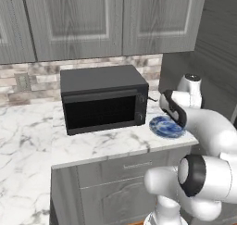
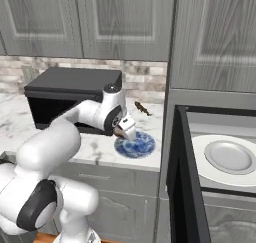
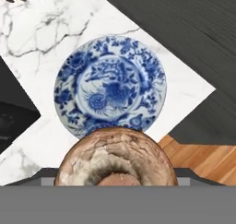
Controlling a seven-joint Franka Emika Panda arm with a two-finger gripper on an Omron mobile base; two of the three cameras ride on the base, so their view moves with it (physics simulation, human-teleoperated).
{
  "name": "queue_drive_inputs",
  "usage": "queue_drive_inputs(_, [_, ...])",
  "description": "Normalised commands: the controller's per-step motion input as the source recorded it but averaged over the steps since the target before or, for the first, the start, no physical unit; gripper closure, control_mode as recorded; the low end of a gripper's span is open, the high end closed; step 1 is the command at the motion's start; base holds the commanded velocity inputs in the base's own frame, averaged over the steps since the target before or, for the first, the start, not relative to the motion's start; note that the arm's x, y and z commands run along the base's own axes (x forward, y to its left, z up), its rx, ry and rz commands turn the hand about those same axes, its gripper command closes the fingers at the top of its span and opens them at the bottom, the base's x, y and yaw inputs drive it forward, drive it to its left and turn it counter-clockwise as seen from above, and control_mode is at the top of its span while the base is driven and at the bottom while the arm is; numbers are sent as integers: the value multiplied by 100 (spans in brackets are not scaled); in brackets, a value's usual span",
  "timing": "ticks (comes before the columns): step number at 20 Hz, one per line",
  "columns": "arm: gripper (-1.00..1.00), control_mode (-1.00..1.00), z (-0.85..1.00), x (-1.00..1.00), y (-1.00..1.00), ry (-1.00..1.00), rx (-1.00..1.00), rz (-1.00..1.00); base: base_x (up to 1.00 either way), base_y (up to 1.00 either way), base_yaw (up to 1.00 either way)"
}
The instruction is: Pick the mushroom from the counter and place it in the microwave.
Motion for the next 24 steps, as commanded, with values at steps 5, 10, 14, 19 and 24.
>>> queue_drive_inputs(5, [100,-100,100,-100,58,-3,-2,23,0,0,0])
queue_drive_inputs(10, [100,-100,98,-100,74,0,-1,29,0,0,0])
queue_drive_inputs(14, [100,-100,57,-100,60,0,0,40,0,0,0])
queue_drive_inputs(19, [100,-100,14,-97,59,0,-3,49,0,0,0])
queue_drive_inputs(24, [100,-100,0,-47,38,1,-6,43,0,0,0])
